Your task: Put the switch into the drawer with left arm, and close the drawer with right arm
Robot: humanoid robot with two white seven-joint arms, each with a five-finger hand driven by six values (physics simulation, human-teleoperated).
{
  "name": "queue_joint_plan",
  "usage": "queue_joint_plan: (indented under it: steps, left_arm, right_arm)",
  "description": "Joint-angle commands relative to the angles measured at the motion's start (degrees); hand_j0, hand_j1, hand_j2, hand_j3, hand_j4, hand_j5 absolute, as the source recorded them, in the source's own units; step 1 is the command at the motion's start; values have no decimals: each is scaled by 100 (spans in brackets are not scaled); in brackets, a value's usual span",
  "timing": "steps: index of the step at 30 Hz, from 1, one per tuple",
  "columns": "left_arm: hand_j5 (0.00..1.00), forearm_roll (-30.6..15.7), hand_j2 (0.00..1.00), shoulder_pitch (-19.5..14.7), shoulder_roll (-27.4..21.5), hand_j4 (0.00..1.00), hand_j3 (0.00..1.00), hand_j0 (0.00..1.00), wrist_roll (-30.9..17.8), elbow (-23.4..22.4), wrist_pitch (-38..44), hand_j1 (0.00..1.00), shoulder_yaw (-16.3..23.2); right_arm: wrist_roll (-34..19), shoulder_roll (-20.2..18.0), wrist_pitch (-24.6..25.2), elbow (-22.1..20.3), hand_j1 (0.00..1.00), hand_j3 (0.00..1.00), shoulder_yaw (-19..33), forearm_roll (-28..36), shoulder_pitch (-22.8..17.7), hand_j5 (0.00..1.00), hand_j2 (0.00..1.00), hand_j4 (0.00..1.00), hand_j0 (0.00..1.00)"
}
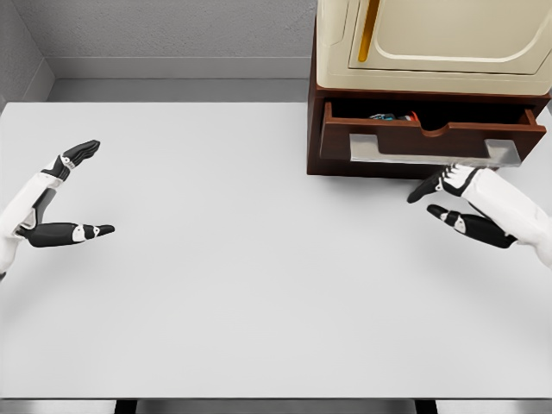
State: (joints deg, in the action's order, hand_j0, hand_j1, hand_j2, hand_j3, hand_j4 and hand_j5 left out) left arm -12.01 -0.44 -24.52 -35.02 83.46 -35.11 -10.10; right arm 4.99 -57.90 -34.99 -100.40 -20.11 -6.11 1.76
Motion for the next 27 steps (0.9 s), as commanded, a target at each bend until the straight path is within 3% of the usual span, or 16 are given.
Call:
queue_joint_plan:
  steps: [1,11,20,27]
  left_arm:
    - [100,-47,100,0,0,100,100,100,2,4,11,100,0]
    - [100,-47,100,0,0,100,100,100,2,-5,11,100,0]
    - [100,-47,100,0,0,100,100,100,2,4,11,100,0]
    - [100,-47,100,0,0,100,100,100,2,-5,11,100,0]
  right_arm:
    - [2,-2,-1,11,56,56,-89,13,-9,56,56,56,56]
    - [-6,226,-1,90,57,57,-142,-110,44,57,57,57,57]
    - [-6,490,-1,697,57,57,-643,-163,685,57,57,57,57]
    - [-6,516,-1,855,58,58,-687,-163,835,58,58,58,58]
